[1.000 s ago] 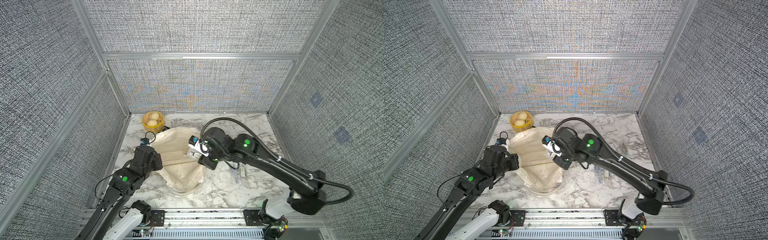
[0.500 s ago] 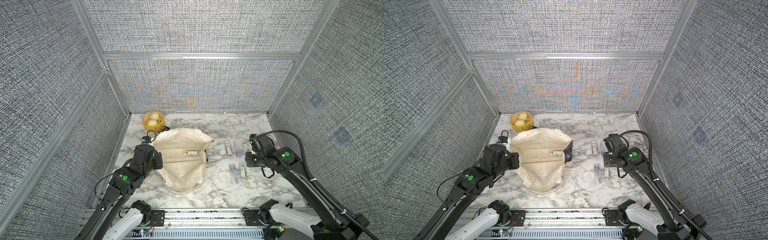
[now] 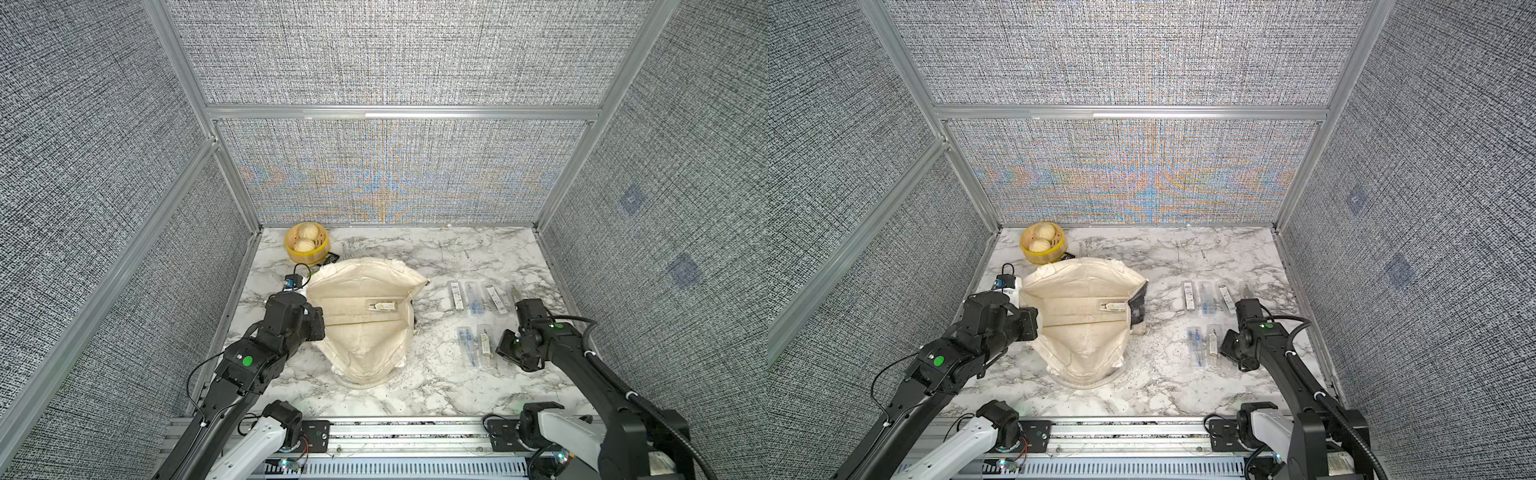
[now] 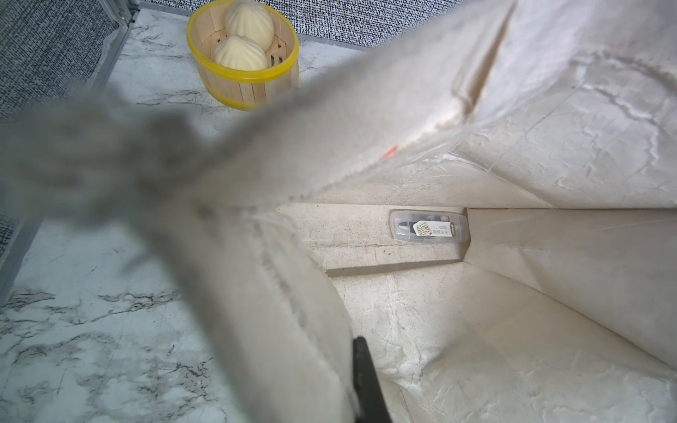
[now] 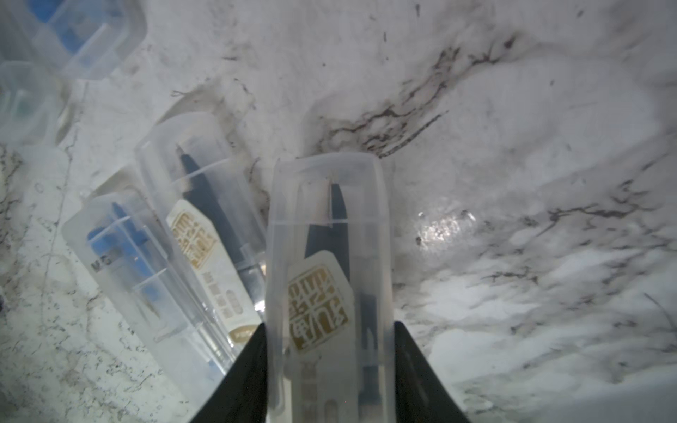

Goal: Take out the compass set from the canvas bag
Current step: Place the compass set at the center of the board.

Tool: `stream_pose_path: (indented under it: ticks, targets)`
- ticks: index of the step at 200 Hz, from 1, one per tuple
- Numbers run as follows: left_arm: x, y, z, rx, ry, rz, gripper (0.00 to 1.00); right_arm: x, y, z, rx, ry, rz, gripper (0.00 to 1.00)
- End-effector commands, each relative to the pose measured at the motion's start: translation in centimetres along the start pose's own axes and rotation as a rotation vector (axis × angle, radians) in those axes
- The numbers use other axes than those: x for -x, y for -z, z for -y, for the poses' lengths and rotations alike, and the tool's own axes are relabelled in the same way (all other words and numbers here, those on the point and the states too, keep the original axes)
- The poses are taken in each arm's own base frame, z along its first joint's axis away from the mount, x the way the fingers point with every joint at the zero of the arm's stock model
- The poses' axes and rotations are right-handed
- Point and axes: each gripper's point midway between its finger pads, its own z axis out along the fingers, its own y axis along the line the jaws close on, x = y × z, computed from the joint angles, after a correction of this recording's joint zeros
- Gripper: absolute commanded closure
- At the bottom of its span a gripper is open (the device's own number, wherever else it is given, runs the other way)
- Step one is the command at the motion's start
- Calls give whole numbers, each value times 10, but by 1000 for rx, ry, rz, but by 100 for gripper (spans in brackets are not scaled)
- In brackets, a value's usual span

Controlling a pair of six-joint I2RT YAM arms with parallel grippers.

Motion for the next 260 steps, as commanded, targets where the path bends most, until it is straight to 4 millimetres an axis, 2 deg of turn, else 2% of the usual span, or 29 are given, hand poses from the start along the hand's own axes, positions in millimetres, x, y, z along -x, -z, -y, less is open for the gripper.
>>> stream_pose_path:
  ticks: [1, 56, 116, 178, 260]
  targets:
    - [11, 1, 4, -16, -4, 47, 100, 9, -4, -8, 61, -16, -3, 55]
    - [12, 3, 3, -16, -3, 57, 100, 22, -7, 1, 26, -29, 30, 50]
    - [13, 5, 3, -15, -4, 62, 100, 35, -11, 7, 3, -35, 48, 35]
    - [11, 3, 2, -11, -5, 55, 100, 48, -21, -3, 50, -53, 30, 35]
    - [10, 3, 2, -10, -4, 52, 100, 56, -14, -9, 71, -29, 53, 35]
